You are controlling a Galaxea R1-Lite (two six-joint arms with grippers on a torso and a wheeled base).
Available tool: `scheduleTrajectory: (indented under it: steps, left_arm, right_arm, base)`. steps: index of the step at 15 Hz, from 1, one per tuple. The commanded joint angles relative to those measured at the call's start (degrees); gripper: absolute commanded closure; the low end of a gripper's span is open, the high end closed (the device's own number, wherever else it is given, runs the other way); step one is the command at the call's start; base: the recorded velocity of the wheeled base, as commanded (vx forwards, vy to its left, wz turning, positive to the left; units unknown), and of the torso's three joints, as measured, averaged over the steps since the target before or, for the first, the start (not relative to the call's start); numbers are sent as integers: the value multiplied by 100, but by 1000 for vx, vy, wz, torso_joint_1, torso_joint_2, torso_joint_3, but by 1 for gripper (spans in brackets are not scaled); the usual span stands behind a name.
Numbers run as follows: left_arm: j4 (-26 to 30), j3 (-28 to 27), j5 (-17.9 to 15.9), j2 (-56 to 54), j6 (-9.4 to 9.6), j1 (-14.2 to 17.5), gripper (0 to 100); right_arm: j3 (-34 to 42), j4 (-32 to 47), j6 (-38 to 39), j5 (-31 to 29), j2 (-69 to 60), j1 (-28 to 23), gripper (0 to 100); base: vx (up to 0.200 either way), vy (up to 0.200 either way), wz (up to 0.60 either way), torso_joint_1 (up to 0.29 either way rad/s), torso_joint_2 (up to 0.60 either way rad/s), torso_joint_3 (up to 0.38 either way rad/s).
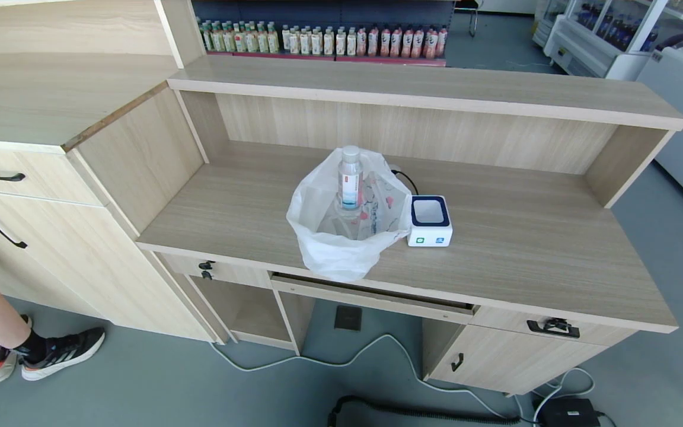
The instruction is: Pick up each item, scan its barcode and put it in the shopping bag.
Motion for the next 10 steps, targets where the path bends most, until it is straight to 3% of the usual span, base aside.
scheduleTrajectory:
  steps: [1, 10]
  left_arm:
    - [-1, 0, 2, -2, 0, 0, 0]
    - [-1, -9, 2, -2, 0, 0, 0]
  right_arm:
    - [54, -4, -10, -12, 4, 3, 100]
    - [414, -56, -704, -302, 74, -146, 100]
  base:
    - [0, 0, 0, 0, 0, 0]
    - [0, 0, 0, 0, 0, 0]
